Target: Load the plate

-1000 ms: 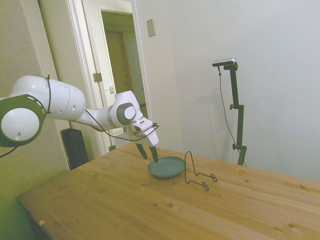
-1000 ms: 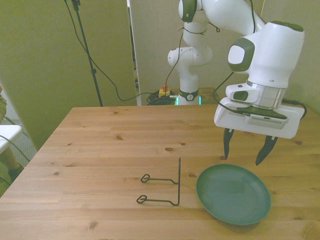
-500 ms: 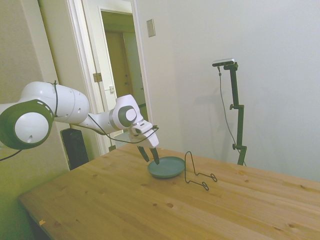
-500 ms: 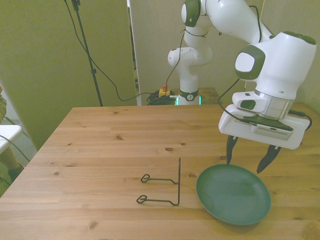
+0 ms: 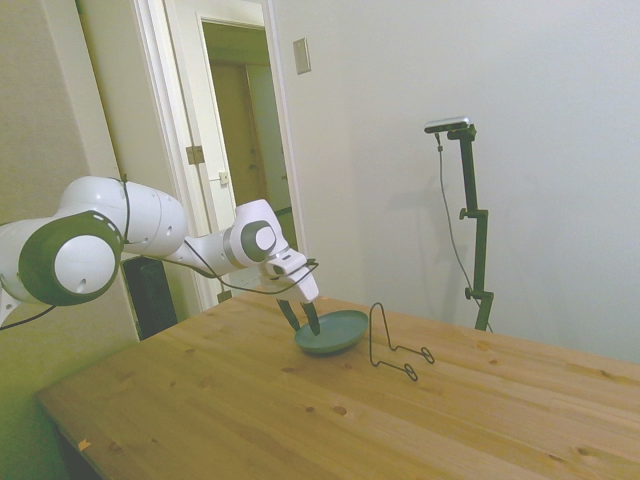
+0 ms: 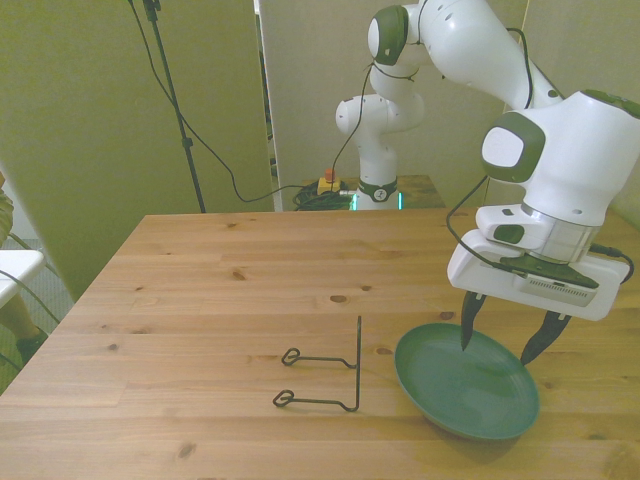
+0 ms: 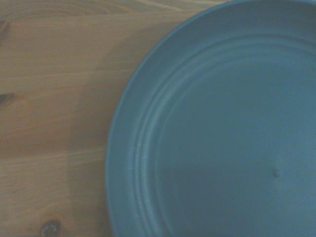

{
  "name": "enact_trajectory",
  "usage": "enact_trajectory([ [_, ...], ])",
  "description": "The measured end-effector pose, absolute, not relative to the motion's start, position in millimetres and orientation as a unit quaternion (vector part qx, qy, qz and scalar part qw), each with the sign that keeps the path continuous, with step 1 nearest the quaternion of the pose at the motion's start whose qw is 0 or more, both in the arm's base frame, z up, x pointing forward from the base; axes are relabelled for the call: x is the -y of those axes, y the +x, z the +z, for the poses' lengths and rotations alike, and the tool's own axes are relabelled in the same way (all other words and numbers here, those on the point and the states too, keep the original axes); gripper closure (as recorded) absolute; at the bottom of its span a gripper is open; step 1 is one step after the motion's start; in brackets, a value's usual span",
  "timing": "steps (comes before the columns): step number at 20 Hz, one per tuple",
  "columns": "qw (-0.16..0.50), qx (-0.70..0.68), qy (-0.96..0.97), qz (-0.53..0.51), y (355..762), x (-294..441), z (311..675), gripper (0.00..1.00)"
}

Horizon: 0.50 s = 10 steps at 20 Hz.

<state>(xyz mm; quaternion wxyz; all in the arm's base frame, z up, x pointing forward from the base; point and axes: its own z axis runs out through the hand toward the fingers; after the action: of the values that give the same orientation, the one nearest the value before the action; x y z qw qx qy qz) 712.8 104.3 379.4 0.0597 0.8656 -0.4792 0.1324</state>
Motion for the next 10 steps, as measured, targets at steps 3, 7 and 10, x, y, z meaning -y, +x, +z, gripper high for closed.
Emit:
enact_trajectory([
  [3, 0.059, 0.478, 0.866, 0.134, 713.7, -109.0, 384.8, 0.00],
  [7, 0.060, 0.478, 0.866, 0.135, 714.4, -111.1, 386.9, 0.00],
  [10, 0.063, 0.479, 0.866, 0.132, 715.1, -109.3, 381.6, 0.00],
])
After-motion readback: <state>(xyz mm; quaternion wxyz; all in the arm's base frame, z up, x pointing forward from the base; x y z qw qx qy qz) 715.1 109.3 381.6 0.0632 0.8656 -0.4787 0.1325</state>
